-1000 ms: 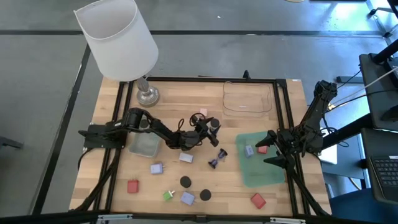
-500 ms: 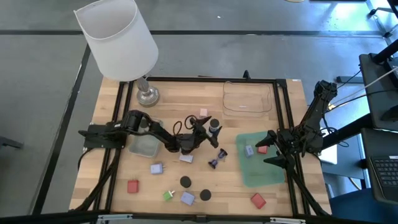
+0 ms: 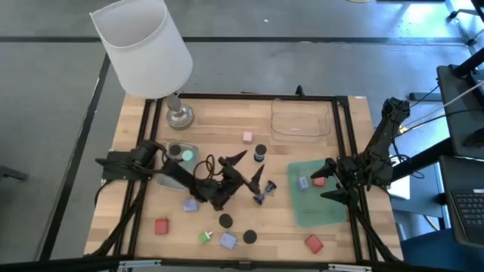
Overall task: Pick & Place Office items
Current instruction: Put the the bottom blue hourglass into the gray bin
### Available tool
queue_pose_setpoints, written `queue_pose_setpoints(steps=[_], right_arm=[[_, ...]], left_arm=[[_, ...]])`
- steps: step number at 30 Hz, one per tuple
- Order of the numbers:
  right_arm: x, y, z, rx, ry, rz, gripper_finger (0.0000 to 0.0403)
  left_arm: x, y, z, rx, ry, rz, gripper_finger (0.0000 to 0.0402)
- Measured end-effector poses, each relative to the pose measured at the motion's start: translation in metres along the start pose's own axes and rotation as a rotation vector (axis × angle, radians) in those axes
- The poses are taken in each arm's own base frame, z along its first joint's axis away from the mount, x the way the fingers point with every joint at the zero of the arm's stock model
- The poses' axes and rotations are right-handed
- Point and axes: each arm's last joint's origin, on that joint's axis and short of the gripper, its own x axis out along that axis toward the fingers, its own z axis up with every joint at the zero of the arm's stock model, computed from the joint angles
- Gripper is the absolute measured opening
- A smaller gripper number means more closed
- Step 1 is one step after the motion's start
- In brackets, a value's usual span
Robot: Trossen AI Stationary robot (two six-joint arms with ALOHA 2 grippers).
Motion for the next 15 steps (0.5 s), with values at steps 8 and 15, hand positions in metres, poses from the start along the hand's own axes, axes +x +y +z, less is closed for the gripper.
queue_pose_setpoints(steps=[8,15], right_arm=[[0.000,0.000,0.000,0.000,0.000,0.000,0.0400],[0.000,0.000,0.000,0.000,0.000,0.000,0.0400]], left_arm=[[-0.021,-0.016,0.002,-0.005,0.079,0.051,0.0397],[-0.031,-0.020,-0.011,0.060,0.135,-0.043,0.0396]])
